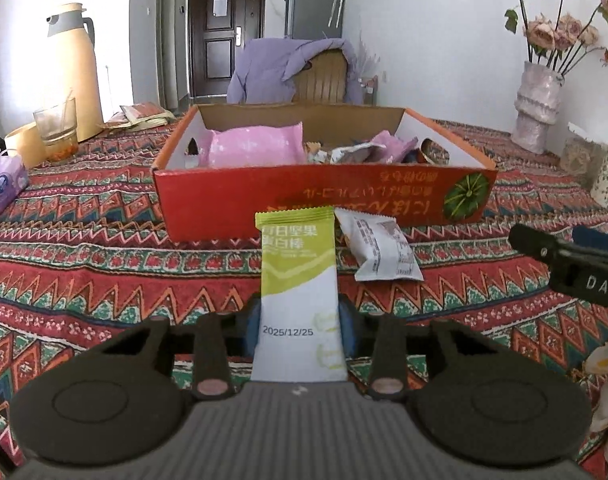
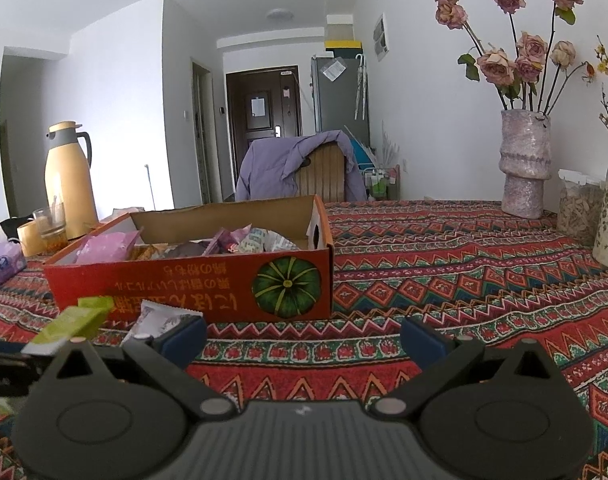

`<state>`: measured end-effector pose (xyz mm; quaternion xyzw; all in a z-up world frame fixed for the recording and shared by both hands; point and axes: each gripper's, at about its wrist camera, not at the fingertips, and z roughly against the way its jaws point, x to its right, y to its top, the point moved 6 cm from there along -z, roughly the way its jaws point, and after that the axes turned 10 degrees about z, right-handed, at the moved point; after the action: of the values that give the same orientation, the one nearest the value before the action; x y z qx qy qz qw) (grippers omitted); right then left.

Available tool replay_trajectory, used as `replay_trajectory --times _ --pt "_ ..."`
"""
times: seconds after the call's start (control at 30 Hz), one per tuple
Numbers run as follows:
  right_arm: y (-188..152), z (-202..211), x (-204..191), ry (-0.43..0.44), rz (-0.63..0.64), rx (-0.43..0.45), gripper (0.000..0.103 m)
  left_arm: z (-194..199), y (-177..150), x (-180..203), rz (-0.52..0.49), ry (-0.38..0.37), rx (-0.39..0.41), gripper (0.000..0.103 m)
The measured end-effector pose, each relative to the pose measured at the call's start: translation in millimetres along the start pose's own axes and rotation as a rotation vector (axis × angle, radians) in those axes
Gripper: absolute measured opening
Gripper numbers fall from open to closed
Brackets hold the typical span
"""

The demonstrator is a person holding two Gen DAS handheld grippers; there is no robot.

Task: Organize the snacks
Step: 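Grasp the white printed wrapper with the right gripper while the left holds its bar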

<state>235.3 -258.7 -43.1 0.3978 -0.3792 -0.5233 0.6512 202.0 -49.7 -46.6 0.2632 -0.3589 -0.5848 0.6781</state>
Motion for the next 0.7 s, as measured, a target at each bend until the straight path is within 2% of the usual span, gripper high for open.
replay_trajectory --times 0.27,0.7 --pt "2.4 -1.4 -9.9 -0.024 0.06 -0.02 0.103 9.1 7.1 -15.3 0.029 -0.015 0.027 0.039" --pt "13.8 -5.7 -58.3 0.051 0.127 -0.059 0.103 17.0 19.0 -40.6 0.068 -0.03 0.063 0.039"
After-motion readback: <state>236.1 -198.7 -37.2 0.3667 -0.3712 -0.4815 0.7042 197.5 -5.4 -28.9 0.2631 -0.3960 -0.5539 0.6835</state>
